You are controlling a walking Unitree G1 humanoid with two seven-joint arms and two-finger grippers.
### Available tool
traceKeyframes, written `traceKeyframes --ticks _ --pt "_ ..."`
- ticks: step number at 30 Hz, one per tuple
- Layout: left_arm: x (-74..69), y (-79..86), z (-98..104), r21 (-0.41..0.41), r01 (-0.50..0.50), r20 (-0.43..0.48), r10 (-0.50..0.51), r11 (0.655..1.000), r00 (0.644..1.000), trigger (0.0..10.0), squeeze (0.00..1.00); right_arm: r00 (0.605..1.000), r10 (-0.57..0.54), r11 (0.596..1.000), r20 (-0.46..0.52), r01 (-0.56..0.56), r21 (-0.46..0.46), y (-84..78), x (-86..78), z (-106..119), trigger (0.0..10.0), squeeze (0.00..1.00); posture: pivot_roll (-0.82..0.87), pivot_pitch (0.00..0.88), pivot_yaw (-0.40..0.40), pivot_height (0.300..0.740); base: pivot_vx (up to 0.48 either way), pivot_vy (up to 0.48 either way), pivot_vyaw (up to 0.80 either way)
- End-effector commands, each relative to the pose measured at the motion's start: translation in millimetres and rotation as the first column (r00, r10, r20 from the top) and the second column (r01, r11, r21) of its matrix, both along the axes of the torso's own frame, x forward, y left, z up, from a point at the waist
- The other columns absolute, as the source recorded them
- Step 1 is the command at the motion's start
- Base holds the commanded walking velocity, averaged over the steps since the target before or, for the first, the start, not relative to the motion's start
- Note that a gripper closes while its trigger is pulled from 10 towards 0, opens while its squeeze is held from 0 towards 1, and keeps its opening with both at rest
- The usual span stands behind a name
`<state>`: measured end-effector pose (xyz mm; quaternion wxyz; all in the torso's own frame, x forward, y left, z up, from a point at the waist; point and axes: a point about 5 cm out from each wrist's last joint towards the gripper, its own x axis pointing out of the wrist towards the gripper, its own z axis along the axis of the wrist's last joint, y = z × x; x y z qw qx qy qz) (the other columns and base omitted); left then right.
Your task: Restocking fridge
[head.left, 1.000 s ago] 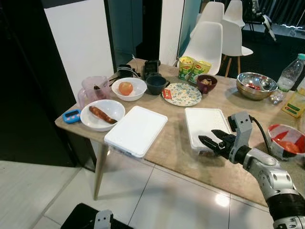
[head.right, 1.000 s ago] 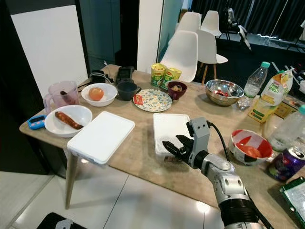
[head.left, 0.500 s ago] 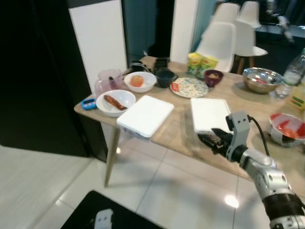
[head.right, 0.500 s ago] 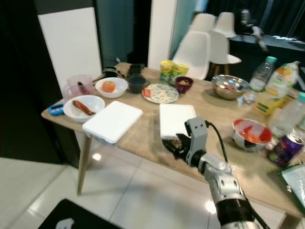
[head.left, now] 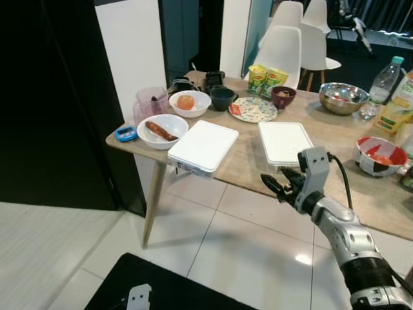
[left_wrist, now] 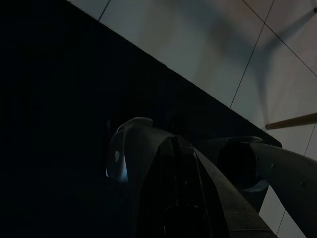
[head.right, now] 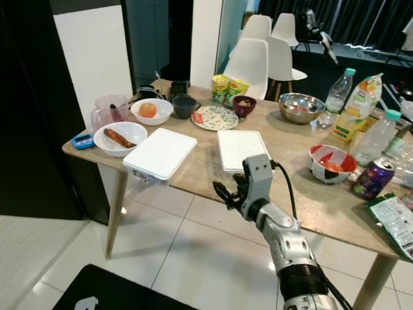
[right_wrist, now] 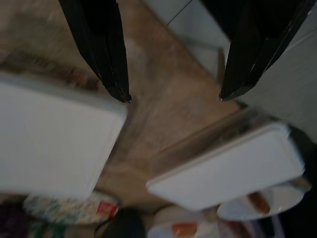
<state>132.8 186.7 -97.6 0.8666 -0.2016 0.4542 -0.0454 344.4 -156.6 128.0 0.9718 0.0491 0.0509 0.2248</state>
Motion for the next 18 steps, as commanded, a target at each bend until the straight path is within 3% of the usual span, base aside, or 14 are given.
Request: traceKeyframes --ticks 1,8,13,18 --pt "-1.1 -4.2 -0.9 -0.008 0.006 -0.004 -0.006 1.000 1.000 10.0 0.00 0.999 -0.043 0.999 0.032 0.042 0.024 -0.4 6.2 7.5 10.0 0.00 0.09 0.000 -0.070 0.740 0.000 0.000 0.00" --pt "-5.8 -8.1 -2.6 -0.011 0.017 -0.008 -0.017 1.000 1.000 10.0 0.00 0.991 -0.124 0.992 0.049 0.125 -0.032 1.3 23.9 16.9 10.0 0.00 0.09 0.000 -0.081 0.740 0.000 0.000 0.00" --pt "-12.7 -10.4 -4.6 -0.015 0.027 -0.017 -0.027 1.000 0.999 10.0 0.00 0.983 -0.180 0.977 0.029 0.183 -0.109 -10.3 30.4 15.3 10.0 0.00 0.11 0.000 -0.099 0.740 0.000 0.000 0.00" --pt "-18.7 -7.0 -5.8 -0.012 0.015 -0.023 -0.016 1.000 1.000 10.0 0.00 0.959 -0.282 0.936 0.004 0.276 -0.218 -31.8 37.3 16.3 10.0 0.00 0.12 0.000 -0.102 0.740 0.000 0.000 0.00"
